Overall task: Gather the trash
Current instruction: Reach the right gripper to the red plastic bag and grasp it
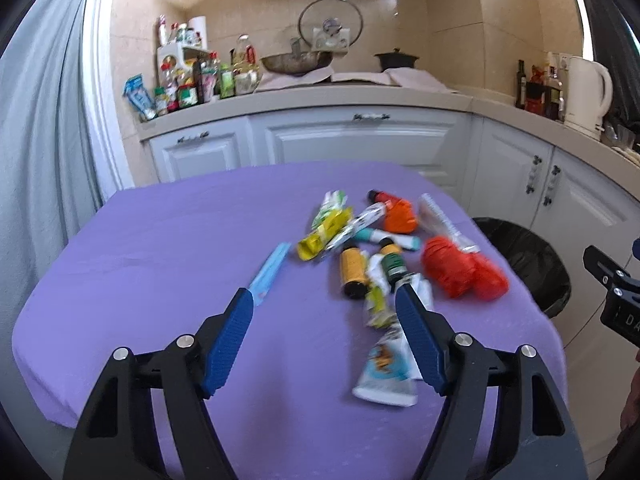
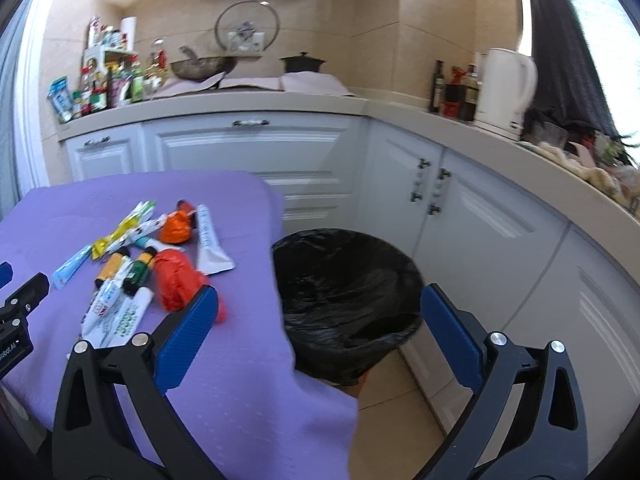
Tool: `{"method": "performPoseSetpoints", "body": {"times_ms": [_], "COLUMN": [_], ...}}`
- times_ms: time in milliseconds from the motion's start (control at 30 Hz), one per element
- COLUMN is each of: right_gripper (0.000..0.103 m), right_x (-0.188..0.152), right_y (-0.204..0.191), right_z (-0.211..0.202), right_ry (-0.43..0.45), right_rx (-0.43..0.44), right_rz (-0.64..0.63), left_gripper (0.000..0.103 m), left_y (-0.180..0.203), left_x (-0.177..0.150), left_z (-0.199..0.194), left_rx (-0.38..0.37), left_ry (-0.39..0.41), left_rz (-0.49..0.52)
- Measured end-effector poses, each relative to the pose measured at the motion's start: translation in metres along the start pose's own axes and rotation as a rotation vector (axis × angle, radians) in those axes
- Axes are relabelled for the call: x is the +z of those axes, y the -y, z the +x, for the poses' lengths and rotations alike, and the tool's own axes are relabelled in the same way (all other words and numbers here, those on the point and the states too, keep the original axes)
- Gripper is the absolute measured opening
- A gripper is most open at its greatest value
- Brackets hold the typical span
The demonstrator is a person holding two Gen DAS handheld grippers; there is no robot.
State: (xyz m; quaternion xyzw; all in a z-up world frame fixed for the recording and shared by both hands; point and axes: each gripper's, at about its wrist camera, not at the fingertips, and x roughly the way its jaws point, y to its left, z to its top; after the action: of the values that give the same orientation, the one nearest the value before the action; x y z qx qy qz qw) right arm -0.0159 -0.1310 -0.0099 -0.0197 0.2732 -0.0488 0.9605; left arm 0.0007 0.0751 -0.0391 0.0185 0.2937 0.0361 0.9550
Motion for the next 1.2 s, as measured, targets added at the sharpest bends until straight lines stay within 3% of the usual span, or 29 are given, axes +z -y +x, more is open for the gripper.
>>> {"method": "performPoseSetpoints", "body": {"times_ms": [67,133,200,333,667,833,933,1200], "right_gripper": [0.097,0.085,0.082,0.082,0.079,0.050,0.032,0.020], "right_x": [0.002,0.003,0.005,0.008,0.009,0.001,-0.002,-0.004], "right_y": [-0.010,-0.020,-0.030,-0.050,-0.087,-0.095,-0.096,-0.091], "right_z": [0.005,0.010,0.018,0.032,0.073,0.090,0.090,0.075], "right_ry": [-0.010,-0.022,-0.045,-0.071,-0.160,-0.240,-0.242,-0.215], "right_rx": [0.025,0.052,0.079,0.121,0.170,0.215,0.242,0.273], "right_rz": [-0.015,-0.032,-0.049,-0.070,-0.153,-0.169,-0.170,-0.159], "left_gripper": [0.068,0.063,0.060,0.053,0.053,0.053,0.053,0.053], "left_y": [-0.010,-0.019,-0.028,-0.048,-0.093,-0.101,-0.100,-0.083], "left_x": [-0.002,-0.003,-0.003,-0.005,-0.015,-0.016,-0.016,-0.013], "left_z": [0.002,0.004,0.008,0.018,0.043,0.049,0.051,0.047], "left_rx": [0.015,0.034,0.041,0.059,0.143,0.150,0.146,0.104], "left_ry": [-0.001,-0.004,-0.015,-0.049,-0.123,-0.139,-0.143,-0.138], "left_rz": [0.002,0.005,-0.005,-0.031,-0.092,-0.108,-0.109,-0.093]}}
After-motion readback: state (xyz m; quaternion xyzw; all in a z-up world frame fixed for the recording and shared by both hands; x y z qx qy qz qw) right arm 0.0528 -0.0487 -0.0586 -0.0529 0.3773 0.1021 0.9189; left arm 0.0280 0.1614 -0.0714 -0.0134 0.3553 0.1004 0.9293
